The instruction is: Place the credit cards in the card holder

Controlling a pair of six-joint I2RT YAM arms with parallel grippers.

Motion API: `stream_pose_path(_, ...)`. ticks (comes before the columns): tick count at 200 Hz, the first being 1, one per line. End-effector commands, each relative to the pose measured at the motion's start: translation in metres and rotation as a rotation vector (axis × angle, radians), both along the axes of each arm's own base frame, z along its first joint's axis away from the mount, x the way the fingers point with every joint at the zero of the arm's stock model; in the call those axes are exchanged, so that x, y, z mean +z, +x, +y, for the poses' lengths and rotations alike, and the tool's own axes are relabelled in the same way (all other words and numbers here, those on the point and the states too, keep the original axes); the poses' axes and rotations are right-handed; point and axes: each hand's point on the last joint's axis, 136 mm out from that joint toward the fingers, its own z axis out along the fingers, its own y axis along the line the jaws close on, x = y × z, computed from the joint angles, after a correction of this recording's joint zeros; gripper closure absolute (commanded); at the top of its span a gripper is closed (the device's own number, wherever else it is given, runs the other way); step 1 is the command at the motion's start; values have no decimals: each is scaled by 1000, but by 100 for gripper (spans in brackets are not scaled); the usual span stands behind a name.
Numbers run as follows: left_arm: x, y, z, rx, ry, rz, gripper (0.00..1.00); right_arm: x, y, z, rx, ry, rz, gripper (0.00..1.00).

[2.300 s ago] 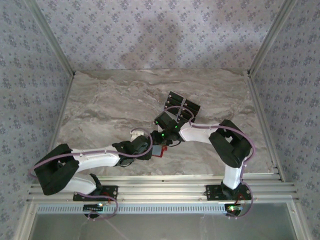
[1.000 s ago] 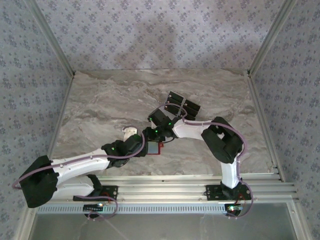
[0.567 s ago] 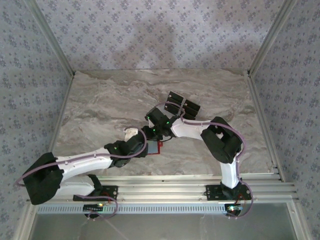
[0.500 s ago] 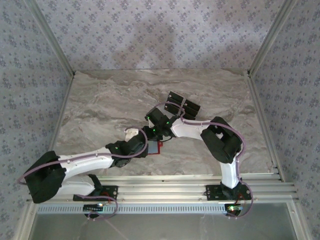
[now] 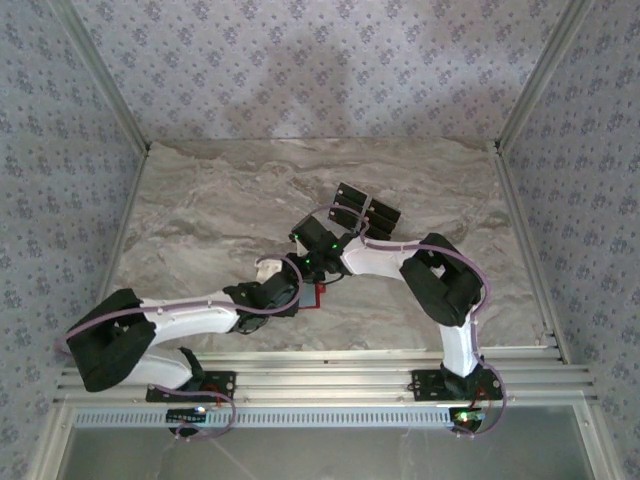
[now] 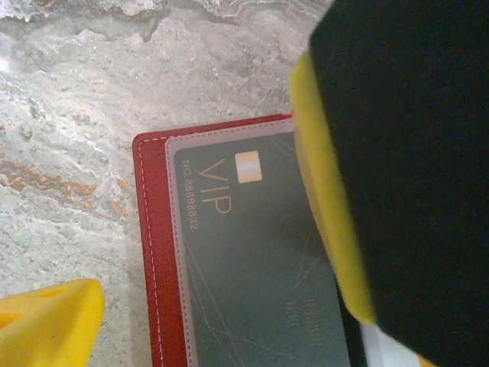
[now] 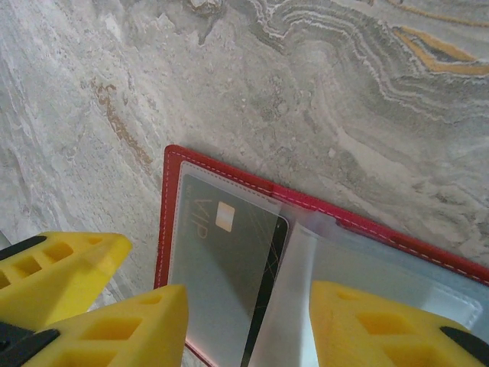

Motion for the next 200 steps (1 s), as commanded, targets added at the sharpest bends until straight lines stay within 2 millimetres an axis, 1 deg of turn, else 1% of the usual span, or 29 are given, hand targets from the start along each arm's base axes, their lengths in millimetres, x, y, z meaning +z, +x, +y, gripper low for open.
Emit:
stream_pose_path(1, 3, 4, -6, 15, -18, -16, 0, 0, -3, 3, 3, -3, 20, 52)
stream_pose_path(26, 0, 3, -2, 27, -7, -11, 0, 9, 0, -2, -8, 5, 4, 52)
stream_pose_path(41, -2, 2, 0, 32, -3, -9, 0, 15, 4, -11, -28, 7, -11, 52)
stream_pose_path(54, -3, 1, 1, 35, -1, -6, 0, 26, 10, -14, -44, 21, -32, 52)
stream_pose_path(56, -3, 2, 1, 34, -1, -6, 0, 18, 5, -20, -45, 3, -18, 52)
stream_pose_path(58, -3, 1, 1, 35, -2, -6, 0, 16, 4, -23, -46, -3, -16, 52)
stream_pose_path(83, -4, 1, 2, 37, 1, -4, 0, 15, 4, -36, -68, -17, -16, 51)
stream_pose_path(94, -4, 1, 3, 39, 0, -6, 0, 10, 3, -40, -72, -28, -10, 52)
stream_pose_path(117, -4, 0, 4, 41, -4, -8, 0, 0, -2, -43, -76, -34, 8, 51)
stream_pose_path(136, -4, 0, 5, 42, -5, -8, 0, -5, -4, -42, -77, -33, 20, 51)
stream_pose_path(173, -4, 0, 5, 42, -5, -10, 0, -12, -7, -39, -71, -41, 31, 51)
stream_pose_path(200, -4, -1, 5, 43, -7, -9, 0, -17, -9, -43, -75, -52, 37, 52)
